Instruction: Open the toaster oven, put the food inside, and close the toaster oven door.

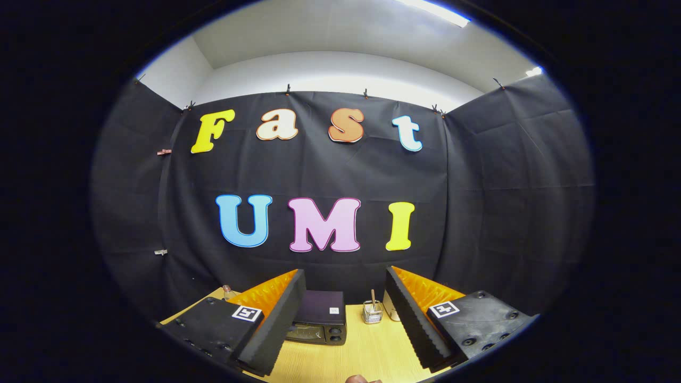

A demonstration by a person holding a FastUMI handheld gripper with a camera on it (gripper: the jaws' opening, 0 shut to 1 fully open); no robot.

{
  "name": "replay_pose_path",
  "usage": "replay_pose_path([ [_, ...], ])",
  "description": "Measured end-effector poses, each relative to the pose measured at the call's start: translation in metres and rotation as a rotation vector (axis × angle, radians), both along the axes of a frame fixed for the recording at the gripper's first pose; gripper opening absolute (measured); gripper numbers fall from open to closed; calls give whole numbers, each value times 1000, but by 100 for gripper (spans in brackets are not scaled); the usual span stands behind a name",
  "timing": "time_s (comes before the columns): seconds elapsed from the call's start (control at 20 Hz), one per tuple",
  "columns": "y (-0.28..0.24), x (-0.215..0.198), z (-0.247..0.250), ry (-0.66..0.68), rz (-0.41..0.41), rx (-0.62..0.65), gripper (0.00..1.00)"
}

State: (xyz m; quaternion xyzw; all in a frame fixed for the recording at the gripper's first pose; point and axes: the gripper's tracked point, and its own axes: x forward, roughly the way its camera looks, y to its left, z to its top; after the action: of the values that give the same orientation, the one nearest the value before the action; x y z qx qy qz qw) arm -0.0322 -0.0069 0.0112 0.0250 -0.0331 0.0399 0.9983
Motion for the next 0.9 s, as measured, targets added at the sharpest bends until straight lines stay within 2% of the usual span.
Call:
replay_pose_path([
  [0.9, -10, -2, -10, -3, -16, -3, 98],
])
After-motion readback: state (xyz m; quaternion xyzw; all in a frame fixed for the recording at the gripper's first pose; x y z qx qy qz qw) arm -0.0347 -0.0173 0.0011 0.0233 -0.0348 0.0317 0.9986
